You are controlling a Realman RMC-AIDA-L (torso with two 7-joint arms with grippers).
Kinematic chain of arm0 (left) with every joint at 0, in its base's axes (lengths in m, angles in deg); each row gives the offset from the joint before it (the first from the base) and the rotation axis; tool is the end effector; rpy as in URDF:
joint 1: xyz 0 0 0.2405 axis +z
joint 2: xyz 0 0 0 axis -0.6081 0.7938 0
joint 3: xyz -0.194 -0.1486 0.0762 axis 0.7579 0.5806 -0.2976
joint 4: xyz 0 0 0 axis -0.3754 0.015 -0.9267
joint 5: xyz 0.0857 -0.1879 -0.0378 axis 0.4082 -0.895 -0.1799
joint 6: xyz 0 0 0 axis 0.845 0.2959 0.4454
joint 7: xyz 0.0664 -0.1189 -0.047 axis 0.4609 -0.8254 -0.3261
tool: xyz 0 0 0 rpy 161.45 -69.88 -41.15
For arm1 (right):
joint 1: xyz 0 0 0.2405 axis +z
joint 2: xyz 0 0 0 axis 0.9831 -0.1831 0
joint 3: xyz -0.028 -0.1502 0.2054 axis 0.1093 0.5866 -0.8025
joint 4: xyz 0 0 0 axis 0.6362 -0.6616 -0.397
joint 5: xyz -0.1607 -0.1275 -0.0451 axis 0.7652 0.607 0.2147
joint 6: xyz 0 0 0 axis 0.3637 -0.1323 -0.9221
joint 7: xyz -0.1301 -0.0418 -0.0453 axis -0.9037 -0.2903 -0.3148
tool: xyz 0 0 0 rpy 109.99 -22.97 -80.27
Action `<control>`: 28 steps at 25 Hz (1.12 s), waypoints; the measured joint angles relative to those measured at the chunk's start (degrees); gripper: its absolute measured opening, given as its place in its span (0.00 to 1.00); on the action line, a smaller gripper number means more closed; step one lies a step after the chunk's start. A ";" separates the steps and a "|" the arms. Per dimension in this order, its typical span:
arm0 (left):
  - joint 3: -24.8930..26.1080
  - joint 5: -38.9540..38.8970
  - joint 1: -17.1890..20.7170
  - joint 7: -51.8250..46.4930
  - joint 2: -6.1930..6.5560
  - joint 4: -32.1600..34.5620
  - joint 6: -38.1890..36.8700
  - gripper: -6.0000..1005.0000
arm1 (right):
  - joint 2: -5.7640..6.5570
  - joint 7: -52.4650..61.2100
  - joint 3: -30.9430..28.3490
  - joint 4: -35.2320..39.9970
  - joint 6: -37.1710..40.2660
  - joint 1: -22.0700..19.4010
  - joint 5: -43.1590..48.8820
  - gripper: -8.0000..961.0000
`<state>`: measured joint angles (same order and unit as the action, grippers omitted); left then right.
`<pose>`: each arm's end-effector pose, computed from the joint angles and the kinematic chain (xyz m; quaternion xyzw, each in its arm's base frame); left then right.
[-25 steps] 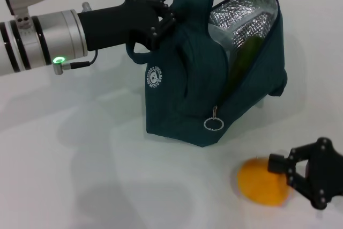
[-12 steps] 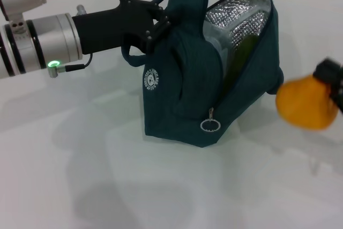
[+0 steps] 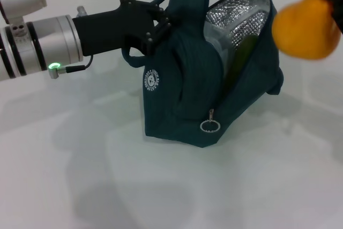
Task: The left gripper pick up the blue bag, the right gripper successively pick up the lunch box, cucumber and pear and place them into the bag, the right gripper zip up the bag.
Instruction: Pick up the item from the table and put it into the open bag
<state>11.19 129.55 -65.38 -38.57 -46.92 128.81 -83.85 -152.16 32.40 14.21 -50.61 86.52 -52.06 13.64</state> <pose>-0.1921 0.3642 -0.0036 -0.9264 -0.0853 -0.3025 0.2074 0.2154 0.3082 0.0524 -0.7926 -0.0622 0.5467 0.2627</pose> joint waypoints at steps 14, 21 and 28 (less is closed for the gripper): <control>-0.02 -2.82 0.16 2.92 -0.05 -0.66 -1.85 0.09 | -0.08 4.61 5.83 0.14 -10.79 7.11 -0.33 0.05; -0.05 -2.85 -0.19 3.24 -0.08 -0.98 -1.59 0.09 | -0.50 4.61 10.99 -0.07 -18.88 8.36 -0.19 0.07; 0.08 -2.86 -0.62 3.99 0.00 -2.12 -1.44 0.09 | -0.48 4.20 13.76 -0.47 -21.00 8.03 -0.05 0.10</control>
<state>11.27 126.70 -66.00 -34.58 -46.92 126.69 -85.30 -152.64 36.60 27.97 -51.08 65.52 -44.03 13.60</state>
